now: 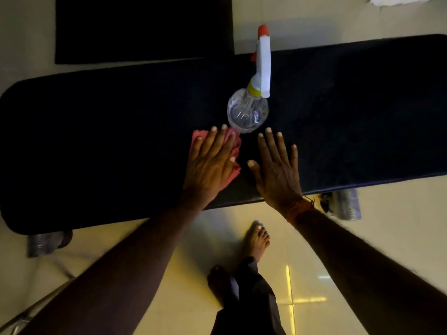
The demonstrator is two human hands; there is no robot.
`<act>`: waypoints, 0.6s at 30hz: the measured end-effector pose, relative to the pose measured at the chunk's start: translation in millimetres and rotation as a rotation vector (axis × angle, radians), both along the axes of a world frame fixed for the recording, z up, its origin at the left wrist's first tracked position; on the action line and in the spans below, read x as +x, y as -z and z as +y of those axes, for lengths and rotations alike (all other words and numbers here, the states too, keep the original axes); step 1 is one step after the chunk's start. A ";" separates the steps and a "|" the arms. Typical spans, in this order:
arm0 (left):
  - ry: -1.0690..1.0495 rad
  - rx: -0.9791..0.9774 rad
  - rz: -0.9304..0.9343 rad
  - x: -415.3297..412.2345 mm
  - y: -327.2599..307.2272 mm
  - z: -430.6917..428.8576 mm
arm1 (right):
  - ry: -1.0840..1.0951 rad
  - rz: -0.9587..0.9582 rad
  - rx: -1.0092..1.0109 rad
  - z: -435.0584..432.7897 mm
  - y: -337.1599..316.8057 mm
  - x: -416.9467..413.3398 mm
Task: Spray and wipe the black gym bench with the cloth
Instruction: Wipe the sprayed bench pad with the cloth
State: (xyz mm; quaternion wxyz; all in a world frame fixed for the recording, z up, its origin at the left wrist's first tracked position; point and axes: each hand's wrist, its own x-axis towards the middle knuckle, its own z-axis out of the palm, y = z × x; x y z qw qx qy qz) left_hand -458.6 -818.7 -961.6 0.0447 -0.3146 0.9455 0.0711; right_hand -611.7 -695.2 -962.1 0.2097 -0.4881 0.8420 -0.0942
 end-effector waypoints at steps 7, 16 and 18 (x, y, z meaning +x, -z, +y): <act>-0.184 -0.014 0.005 -15.5 -1.7 -13.3 | 0.077 -0.008 0.077 -22.8 1.1 5.6; -0.109 -0.002 0.026 -7.7 3.9 -57.5 | 0.186 0.034 0.102 -39.8 1.9 31.5; -0.032 0.000 0.018 -3.7 5.5 -50.8 | 0.231 0.022 0.103 -42.7 2.5 37.6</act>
